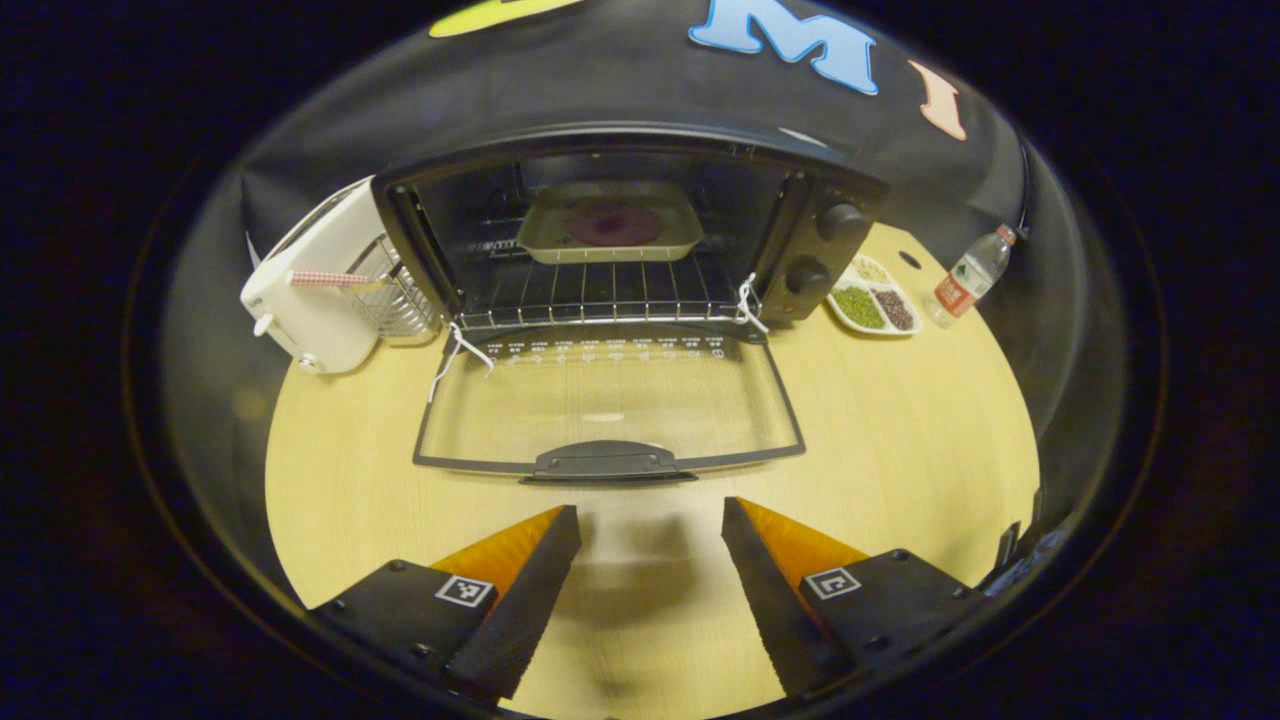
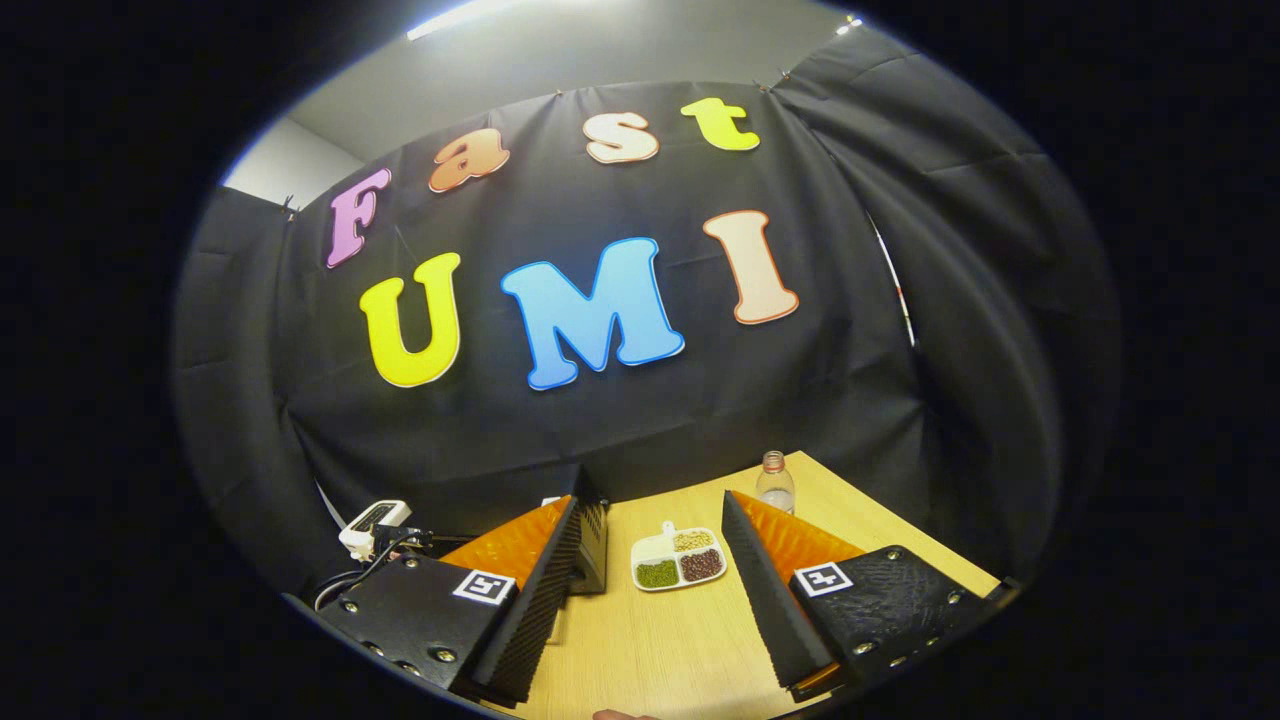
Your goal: Open the electric oven with the left hand, put the food in, and close the electric oven.
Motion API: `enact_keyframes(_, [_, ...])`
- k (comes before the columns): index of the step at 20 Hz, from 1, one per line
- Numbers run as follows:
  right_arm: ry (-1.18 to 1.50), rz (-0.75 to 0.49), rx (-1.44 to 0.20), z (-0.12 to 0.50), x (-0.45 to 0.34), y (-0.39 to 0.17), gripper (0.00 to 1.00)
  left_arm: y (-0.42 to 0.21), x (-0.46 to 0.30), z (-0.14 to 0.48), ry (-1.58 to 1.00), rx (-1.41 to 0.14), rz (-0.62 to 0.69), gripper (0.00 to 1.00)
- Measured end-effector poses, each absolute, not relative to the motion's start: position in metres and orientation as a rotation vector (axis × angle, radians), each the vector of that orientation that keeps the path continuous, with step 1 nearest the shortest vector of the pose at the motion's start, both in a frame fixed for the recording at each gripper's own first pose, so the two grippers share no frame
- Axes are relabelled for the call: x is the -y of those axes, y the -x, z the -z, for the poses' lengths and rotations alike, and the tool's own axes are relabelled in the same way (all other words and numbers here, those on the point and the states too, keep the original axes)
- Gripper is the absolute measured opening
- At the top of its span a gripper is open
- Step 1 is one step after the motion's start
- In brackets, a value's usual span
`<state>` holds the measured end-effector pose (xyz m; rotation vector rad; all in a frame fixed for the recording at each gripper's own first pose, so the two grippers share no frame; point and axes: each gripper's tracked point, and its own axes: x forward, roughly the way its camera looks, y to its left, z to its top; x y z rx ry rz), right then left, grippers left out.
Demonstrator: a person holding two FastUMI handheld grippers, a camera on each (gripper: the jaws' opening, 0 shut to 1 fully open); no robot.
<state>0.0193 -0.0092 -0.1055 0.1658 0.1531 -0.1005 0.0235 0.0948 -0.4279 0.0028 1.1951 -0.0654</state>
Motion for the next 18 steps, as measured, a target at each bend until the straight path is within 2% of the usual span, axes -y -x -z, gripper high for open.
enact_keyframes(3, [-0.181,0.137,-0.180,0.114,0.017,-0.017,0.86,-0.026,-0.094,0.449,0.023,-1.252,0.075,1.00])
enact_keyframes(9, [-0.184,0.189,-0.193,0.120,0.028,-0.013,0.87,-0.028,-0.110,0.475,-0.012,-1.315,0.054,0.97])
enact_keyframes(17, [-0.189,0.190,-0.224,0.130,0.022,-0.021,0.87,-0.034,-0.112,0.484,-0.037,-1.351,0.045,0.97])
enact_keyframes(18, [-0.191,0.186,-0.228,0.131,0.020,-0.023,0.87,-0.033,-0.112,0.485,-0.038,-1.355,0.044,1.00])
